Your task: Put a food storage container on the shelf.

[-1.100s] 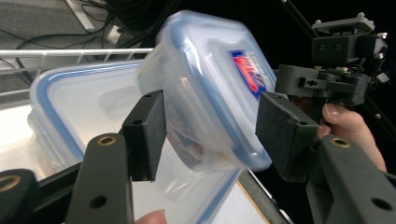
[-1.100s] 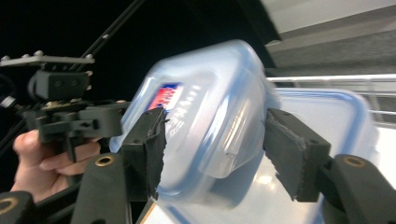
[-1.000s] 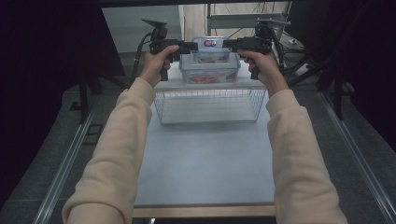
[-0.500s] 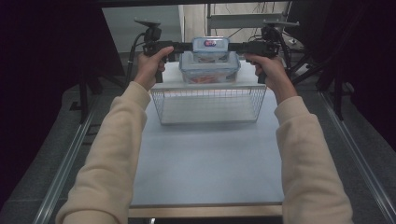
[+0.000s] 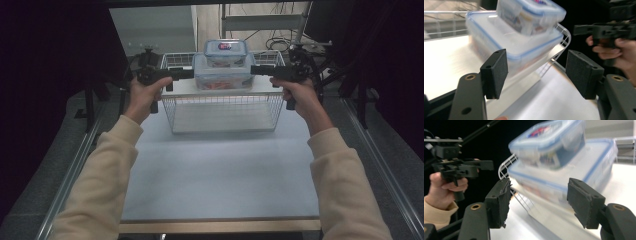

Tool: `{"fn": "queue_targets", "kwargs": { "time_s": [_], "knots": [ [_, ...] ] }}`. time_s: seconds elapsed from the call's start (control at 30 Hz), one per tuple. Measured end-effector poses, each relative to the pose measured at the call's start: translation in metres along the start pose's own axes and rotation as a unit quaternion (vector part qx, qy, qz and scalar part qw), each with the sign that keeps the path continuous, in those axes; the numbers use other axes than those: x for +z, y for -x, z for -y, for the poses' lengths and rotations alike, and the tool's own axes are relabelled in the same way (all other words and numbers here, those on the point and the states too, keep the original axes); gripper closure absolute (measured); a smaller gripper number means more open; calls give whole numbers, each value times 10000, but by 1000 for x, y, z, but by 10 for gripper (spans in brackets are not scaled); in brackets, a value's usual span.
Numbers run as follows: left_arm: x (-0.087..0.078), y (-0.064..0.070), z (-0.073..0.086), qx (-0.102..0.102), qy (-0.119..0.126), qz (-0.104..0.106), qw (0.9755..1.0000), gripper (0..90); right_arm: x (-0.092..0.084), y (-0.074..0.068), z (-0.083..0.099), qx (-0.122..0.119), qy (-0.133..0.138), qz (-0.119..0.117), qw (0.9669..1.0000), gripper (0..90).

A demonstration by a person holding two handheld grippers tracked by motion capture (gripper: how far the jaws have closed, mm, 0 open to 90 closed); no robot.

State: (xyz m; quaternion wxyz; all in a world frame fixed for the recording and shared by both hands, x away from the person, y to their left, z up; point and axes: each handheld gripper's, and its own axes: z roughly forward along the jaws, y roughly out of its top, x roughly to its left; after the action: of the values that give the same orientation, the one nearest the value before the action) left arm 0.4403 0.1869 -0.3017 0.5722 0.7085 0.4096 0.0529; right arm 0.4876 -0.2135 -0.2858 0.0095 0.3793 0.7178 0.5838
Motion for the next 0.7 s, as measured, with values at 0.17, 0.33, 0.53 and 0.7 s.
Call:
{"fn": "queue_targets", "kwargs": {
  "time_s": [0.17,0.33,0.53,0.7],
  "knots": [
    [-6,9,31,73,3,137,9999,344,-12,-4,30,-85,-8,-76,9999,343],
    [-10,16,62,188,8,245,9995,344,-24,-4,60,-108,16,-175,9998,342],
    [-11,24,109,217,-125,307,9992,337,-39,-6,105,-175,-57,-235,9996,337],
    [-3,25,153,153,-345,366,9986,331,-46,-8,146,-311,-229,-155,9991,328]
  ]
}}
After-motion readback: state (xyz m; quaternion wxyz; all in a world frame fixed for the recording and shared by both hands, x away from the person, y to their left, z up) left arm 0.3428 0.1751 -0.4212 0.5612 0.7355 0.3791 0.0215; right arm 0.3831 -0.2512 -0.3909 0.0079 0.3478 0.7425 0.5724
